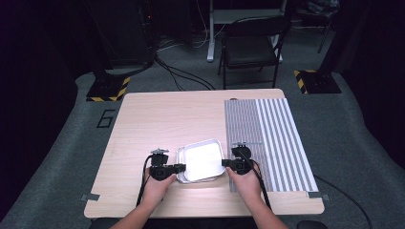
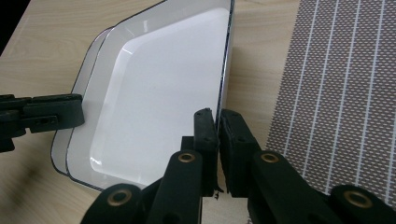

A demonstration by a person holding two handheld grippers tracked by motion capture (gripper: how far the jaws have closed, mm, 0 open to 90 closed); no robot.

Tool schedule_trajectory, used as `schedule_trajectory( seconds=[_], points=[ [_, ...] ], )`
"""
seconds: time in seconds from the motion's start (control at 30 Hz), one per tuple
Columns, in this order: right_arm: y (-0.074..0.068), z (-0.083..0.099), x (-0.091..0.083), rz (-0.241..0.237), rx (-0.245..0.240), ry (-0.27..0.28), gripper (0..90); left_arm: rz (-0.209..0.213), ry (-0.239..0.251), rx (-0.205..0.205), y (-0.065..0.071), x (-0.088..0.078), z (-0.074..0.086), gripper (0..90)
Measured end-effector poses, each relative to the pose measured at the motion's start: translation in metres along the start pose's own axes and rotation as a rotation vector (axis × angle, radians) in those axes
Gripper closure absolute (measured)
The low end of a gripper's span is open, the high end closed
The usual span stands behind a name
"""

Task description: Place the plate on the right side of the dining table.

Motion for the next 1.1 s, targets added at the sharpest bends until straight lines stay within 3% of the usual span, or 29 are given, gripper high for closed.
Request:
schedule_trajectory(
  seconds=[0.17, 0.47, 0.53, 1.1],
  points=[
    [-0.0009, 0.0025, -0.0007, 0.001, 0.0, 0.012, 85.3, -0.048, 0.012, 0.009, 0.0038, 0.0016, -0.0004, 77.0],
    [-0.0019, 0.009, -0.0035, -0.009, 0.022, 0.031, 84.1, -0.066, 0.019, -0.059, 0.0054, 0.0037, -0.0027, 80.8],
    [-0.0013, 0.0095, -0.0041, -0.012, 0.024, 0.03, 84.0, -0.074, 0.026, -0.05, 0.0064, 0.004, -0.0031, 81.4],
    [0.0008, 0.0058, -0.0045, -0.019, 0.054, 0.035, 84.9, -0.066, 0.047, -0.053, 0.0058, 0.0031, -0.0067, 84.1]
  ],
)
Point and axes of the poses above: each handheld gripper's, and its own axes: x roughly forward along the jaws, z roughly out of its underside, y roughly to its right, the point moved 2 cm from there along x, roughly forward along the jaws, and after that the axes turned 8 degrees about -z, right-handed, at the moved point
